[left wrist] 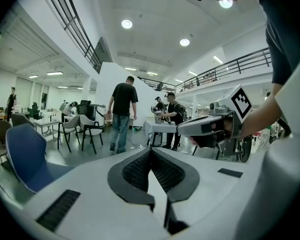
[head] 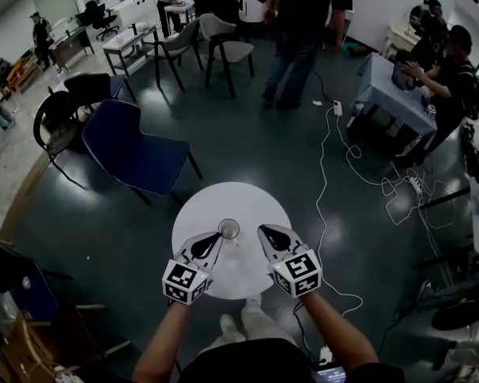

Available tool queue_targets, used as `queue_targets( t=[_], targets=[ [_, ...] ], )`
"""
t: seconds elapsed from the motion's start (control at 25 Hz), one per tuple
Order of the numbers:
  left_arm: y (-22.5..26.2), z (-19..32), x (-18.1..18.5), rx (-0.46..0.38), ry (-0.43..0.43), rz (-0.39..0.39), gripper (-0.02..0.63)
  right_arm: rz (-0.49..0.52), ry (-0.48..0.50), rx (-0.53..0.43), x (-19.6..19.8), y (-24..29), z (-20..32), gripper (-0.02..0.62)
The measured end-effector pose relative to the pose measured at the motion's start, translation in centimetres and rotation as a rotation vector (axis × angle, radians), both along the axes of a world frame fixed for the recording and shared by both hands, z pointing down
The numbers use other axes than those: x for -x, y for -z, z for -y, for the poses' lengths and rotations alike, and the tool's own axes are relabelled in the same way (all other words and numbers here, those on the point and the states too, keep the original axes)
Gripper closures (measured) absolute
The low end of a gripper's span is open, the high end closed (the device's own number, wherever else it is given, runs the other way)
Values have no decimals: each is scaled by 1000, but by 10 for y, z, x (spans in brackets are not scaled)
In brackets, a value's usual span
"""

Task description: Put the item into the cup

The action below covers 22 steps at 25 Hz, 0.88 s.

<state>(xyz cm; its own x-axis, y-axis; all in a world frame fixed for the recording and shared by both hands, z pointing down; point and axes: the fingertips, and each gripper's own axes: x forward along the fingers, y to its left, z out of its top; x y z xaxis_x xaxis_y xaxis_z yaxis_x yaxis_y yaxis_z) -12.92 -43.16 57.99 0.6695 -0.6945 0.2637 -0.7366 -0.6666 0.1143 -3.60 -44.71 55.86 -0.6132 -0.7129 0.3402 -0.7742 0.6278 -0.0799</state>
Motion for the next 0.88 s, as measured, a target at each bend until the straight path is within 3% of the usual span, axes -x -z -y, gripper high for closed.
queue_targets(
  t=[0.52,0.88],
  targets=[
    [89,-64,15,-150,-1,-41,590,44,-18,-111,16,65,-58,580],
    [121,-137,33,-200,-24,-48,589,41,-17,-163,36,95,-129,580]
  ],
)
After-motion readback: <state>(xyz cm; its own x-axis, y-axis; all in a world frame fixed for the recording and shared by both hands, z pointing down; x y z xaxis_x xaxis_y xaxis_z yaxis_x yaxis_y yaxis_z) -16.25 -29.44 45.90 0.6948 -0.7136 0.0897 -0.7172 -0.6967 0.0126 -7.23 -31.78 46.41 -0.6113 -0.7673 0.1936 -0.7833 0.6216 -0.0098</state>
